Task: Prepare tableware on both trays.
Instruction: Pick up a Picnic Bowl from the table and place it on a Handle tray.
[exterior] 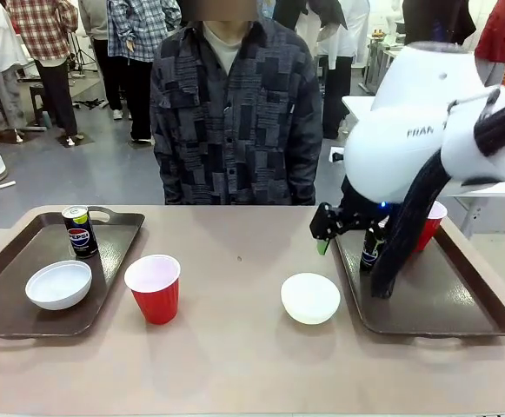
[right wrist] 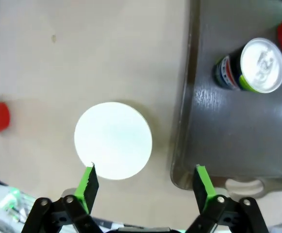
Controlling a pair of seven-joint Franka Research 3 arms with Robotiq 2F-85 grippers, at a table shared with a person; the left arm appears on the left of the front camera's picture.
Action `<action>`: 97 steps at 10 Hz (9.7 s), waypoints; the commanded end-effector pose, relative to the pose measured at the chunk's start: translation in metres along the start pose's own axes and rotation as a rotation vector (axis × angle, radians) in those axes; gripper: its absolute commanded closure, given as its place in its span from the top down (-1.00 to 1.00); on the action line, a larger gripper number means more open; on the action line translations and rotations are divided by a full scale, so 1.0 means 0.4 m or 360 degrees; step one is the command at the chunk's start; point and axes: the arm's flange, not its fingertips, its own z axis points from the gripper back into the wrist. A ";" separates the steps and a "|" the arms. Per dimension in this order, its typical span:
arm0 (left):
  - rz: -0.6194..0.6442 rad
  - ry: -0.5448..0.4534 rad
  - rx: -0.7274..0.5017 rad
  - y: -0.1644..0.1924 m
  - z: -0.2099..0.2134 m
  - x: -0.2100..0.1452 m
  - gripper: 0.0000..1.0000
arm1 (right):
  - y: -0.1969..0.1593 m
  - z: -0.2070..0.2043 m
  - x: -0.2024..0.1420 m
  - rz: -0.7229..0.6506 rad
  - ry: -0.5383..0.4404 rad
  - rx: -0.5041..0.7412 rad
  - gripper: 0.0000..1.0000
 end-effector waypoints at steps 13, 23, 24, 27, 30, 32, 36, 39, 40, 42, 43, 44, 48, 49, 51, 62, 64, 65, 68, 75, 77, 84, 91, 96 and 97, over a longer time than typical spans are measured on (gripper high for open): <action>-0.0003 -0.0022 0.0010 -0.003 -0.004 -0.008 1.00 | 0.032 -0.223 -0.022 -0.0036 0.0123 0.0002 -0.94; -0.0003 -0.0022 0.0010 -0.003 -0.004 -0.008 1.00 | 0.038 0.143 -0.133 0.0143 -0.0007 0.0179 -1.00; -0.0003 -0.0022 0.0010 -0.003 -0.004 -0.008 1.00 | 0.005 0.150 -0.130 0.0101 0.0041 0.0149 -1.00; -0.0003 -0.0022 0.0010 -0.003 -0.004 -0.008 1.00 | -0.185 0.188 -0.108 0.0028 0.0158 0.0138 -1.00; -0.0003 -0.0022 0.0010 -0.003 -0.004 -0.008 1.00 | -0.342 0.223 -0.093 -0.0076 0.0197 0.0159 -1.00; -0.0003 -0.0022 0.0010 -0.003 -0.004 -0.008 1.00 | -0.431 0.229 -0.096 0.0006 0.0218 0.0036 -1.00; -0.0003 -0.0022 0.0010 -0.003 -0.004 -0.008 1.00 | -0.440 0.224 -0.101 -0.0069 0.0202 0.0067 -1.00; -0.0003 -0.0022 0.0010 -0.003 -0.004 -0.008 1.00 | -0.454 0.222 -0.101 -0.0067 0.0207 0.0043 -0.93; -0.0003 -0.0022 0.0010 -0.003 -0.004 -0.008 1.00 | -0.472 0.173 -0.081 -0.0052 0.0201 0.0081 -0.93; -0.0003 -0.0022 0.0010 -0.003 -0.004 -0.008 1.00 | -0.489 0.089 -0.065 -0.0054 0.0067 0.0042 -0.93; -0.0003 -0.0022 0.0010 -0.003 -0.004 -0.008 1.00 | -0.497 0.053 -0.059 -0.0066 0.0009 0.0002 -0.93; -0.0003 -0.0022 0.0010 -0.003 -0.004 -0.008 1.00 | -0.500 0.018 -0.053 -0.0085 -0.0019 -0.0008 -0.93; -0.0003 -0.0022 0.0010 -0.003 -0.004 -0.008 1.00 | -0.506 -0.099 -0.041 -0.0125 0.0090 -0.0061 -0.93; -0.0003 -0.0022 0.0010 -0.003 -0.004 -0.008 1.00 | -0.508 -0.115 -0.044 -0.0135 0.0109 -0.0071 -0.93; -0.0003 -0.0022 0.0010 -0.003 -0.004 -0.008 1.00 | -0.513 -0.146 -0.045 -0.0173 0.0094 -0.0087 -0.93; -0.0003 -0.0022 0.0010 -0.003 -0.004 -0.008 1.00 | -0.476 -0.042 -0.083 -0.0216 0.0204 -0.0149 1.00; -0.0003 -0.0022 0.0010 -0.003 -0.004 -0.008 1.00 | -0.463 0.049 -0.083 -0.0230 0.0236 -0.0185 0.39; -0.0003 -0.0022 0.0010 -0.003 -0.004 -0.008 1.00 | -0.448 0.102 -0.088 -0.0198 0.0278 -0.0154 0.58; -0.0003 -0.0022 0.0010 -0.003 -0.004 -0.008 1.00 | -0.406 0.256 -0.111 -0.0158 0.0294 -0.0071 1.00; -0.0003 -0.0022 0.0010 -0.003 -0.004 -0.008 1.00 | -0.394 0.345 -0.131 -0.0152 0.0259 -0.0099 1.00; -0.0003 -0.0022 0.0010 -0.003 -0.004 -0.008 1.00 | -0.394 0.345 -0.131 -0.0152 0.0259 -0.0099 1.00; -0.0003 -0.0022 0.0010 -0.003 -0.004 -0.008 1.00 | -0.393 0.355 -0.130 -0.0153 0.0265 -0.0099 1.00; -0.0003 -0.0022 0.0010 -0.003 -0.004 -0.008 1.00 | -0.879 0.462 -0.125 -0.0485 0.0331 0.1150 1.00; -0.0003 -0.0022 0.0010 -0.003 -0.004 -0.008 1.00 | -0.982 0.385 -0.260 -0.0330 0.0075 0.1242 1.00; -0.0003 -0.0022 0.0010 -0.003 -0.004 -0.008 1.00 | -1.003 0.370 -0.277 -0.0324 0.0036 0.1305 1.00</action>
